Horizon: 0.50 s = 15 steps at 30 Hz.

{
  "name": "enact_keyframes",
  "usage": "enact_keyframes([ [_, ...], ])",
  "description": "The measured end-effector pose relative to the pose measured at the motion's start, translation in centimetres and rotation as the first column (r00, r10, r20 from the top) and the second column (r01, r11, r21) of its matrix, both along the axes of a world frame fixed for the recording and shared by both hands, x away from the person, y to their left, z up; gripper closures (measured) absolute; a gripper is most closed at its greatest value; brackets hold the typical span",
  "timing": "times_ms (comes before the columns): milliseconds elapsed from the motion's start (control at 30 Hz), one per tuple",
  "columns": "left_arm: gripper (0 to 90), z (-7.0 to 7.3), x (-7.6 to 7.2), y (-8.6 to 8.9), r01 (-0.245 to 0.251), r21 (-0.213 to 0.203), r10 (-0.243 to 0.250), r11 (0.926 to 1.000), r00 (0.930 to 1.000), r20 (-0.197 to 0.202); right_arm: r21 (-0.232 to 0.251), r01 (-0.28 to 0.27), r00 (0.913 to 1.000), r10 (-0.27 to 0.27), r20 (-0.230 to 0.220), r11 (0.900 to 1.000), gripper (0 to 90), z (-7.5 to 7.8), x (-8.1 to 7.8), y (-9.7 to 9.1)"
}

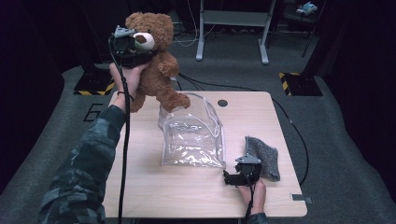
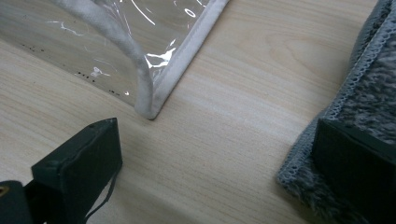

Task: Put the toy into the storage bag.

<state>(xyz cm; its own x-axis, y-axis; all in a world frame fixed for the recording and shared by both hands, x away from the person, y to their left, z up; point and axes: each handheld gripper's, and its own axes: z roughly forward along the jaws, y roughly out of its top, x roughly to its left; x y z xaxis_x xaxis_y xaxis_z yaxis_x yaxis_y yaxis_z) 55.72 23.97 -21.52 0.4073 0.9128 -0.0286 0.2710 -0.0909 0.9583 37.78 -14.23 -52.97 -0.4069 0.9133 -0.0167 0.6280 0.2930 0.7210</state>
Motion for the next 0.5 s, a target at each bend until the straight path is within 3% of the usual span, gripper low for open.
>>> enact_keyframes([
  [500,48.8,-0.8,1.0,-4.6,0.067,0.004,-0.067,0.9978,0.9977,-0.015,0.0,0.0,1.0,0.0,0.0,1.0,1.3,0.0,0.0,0.0],
])
